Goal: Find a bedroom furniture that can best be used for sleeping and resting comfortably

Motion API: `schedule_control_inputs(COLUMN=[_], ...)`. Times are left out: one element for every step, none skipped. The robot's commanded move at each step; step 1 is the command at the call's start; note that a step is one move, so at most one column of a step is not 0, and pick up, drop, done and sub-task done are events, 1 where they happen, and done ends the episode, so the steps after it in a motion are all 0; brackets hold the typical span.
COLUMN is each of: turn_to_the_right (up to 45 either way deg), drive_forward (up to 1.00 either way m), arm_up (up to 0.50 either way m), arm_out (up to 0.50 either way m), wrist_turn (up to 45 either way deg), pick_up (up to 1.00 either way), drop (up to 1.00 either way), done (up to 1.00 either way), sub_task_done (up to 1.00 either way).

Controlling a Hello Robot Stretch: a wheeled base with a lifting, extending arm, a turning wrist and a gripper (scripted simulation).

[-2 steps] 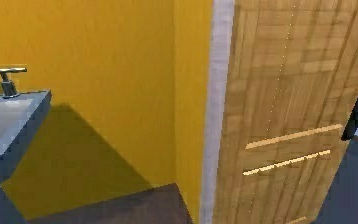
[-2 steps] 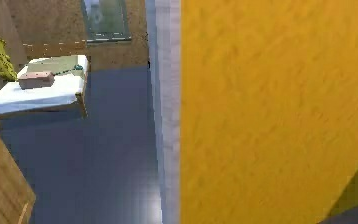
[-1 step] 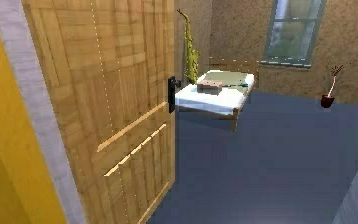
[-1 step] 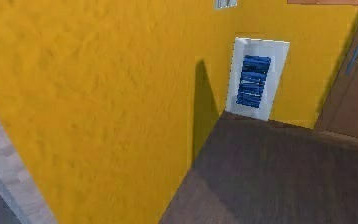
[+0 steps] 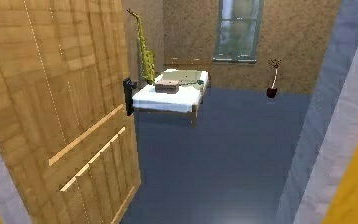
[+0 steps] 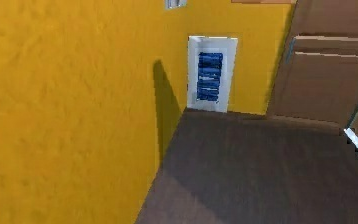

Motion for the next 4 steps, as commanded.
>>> schedule_control_inputs(turn_to_the_right=[0.0,0.0,18.0,0.0], drive_forward=[0.15,0.55,0.00,1.00], arm_up=[0.00,0.00,0.00,0.00], arm_out=[0.00,0.00,0.00,0.00], wrist_turn=[0.0,0.0,0.0,0.0], pick_up=[0.00,0.00,0.00,0.00], drop=[0.00,0.00,0.00,0.00], done=[0.00,0.00,0.00,0.00], sub_task_done=[0.00,0.00,0.00,0.00])
